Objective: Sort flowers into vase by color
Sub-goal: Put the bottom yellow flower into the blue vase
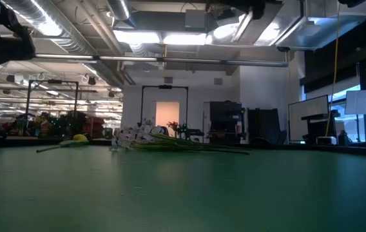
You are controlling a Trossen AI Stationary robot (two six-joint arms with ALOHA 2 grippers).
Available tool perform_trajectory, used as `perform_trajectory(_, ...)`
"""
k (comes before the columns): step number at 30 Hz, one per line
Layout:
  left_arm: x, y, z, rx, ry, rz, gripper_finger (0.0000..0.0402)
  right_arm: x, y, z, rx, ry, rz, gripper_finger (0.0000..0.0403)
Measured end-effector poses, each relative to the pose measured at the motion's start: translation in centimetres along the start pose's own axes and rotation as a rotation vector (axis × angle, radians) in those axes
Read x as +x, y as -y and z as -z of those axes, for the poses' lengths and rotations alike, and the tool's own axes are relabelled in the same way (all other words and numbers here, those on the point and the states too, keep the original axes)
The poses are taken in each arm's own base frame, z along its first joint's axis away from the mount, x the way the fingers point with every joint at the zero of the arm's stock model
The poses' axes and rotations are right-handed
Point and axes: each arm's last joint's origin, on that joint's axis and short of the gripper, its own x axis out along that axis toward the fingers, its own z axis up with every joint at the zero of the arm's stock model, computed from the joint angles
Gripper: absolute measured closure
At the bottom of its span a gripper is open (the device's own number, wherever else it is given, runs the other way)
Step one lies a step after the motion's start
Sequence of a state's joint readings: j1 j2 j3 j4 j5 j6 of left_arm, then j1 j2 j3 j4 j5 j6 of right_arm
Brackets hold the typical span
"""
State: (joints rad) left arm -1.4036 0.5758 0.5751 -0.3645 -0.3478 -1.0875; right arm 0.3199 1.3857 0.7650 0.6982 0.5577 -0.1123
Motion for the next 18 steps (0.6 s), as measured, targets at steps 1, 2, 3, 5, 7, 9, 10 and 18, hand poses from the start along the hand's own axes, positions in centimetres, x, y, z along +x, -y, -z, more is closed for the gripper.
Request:
perform_trajectory(1,0.0,0.0,0.1,0.017,-0.027,0.004,0.0276,0.0,0.0,-0.1,0.005,0.006,0.01,0.0134)
perform_trajectory(2,0.0,-0.1,0.2,0.024,-0.054,0.01,0.0276,0.0,0.0,-0.1,0.008,0.011,0.012,0.0134)
perform_trajectory(3,-0.1,-0.1,0.3,0.03,-0.08,0.016,0.0276,0.0,0.1,-0.2,0.009,0.012,0.012,0.0134)
perform_trajectory(5,-0.5,-0.2,0.3,0.05,-0.104,0.018,0.0276,0.0,0.1,-0.1,0.008,0.011,0.012,0.0134)
perform_trajectory(7,-1.0,0.0,-0.1,0.071,-0.105,0.016,0.0276,0.0,0.0,-0.1,0.017,0.011,0.011,0.0134)
perform_trajectory(9,-1.7,0.4,-0.6,0.089,-0.106,0.014,0.0276,0.0,0.0,-0.1,0.034,0.011,0.011,0.0134)
perform_trajectory(10,-2.1,0.7,-0.9,0.092,-0.106,0.016,0.0276,0.0,0.0,-0.1,0.039,0.01,0.011,0.0134)
perform_trajectory(18,-4.6,2.6,-2.9,0.143,-0.107,0.017,0.0276,0.0,0.0,-0.1,0.044,0.01,0.008,0.0134)
